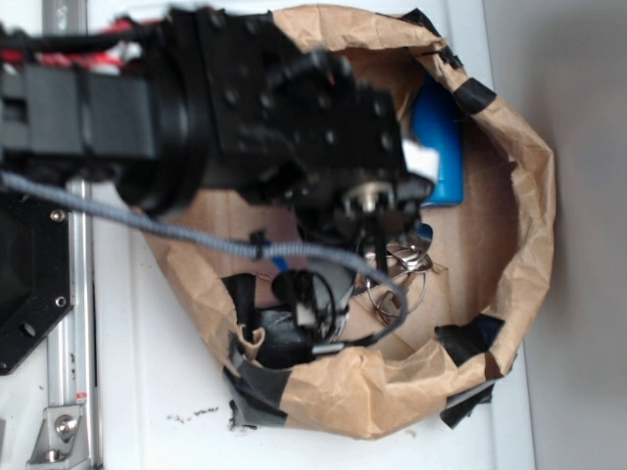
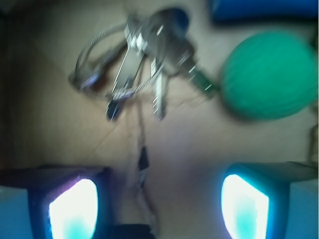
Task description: Grab the black box.
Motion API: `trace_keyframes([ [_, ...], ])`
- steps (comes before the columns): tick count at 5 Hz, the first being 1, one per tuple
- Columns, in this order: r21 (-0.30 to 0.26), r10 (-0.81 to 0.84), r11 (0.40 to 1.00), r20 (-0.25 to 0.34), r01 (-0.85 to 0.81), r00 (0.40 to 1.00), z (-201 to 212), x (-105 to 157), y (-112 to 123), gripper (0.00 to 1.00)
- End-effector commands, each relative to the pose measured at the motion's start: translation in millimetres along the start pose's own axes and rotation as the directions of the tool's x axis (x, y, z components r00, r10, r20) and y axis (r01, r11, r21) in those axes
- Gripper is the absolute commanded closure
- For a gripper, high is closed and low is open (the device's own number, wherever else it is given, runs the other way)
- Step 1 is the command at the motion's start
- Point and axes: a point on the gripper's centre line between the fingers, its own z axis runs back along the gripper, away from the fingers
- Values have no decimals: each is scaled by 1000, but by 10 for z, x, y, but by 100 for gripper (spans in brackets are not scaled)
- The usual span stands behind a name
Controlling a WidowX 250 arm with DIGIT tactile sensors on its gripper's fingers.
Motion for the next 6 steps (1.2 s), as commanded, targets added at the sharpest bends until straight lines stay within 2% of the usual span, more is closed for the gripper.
trace_keyframes([
  [1,-69,-84,994,-9,83,996,52,-235,-328,0],
  [3,-95,-87,992,-38,83,995,-287,-199,-505,0],
  [4,-129,-123,986,-90,111,988,-422,-200,-611,0],
  [5,-224,-192,962,-142,158,971,-458,-236,-709,0],
  [6,-210,-209,961,-136,178,968,-478,-243,-754,0],
])
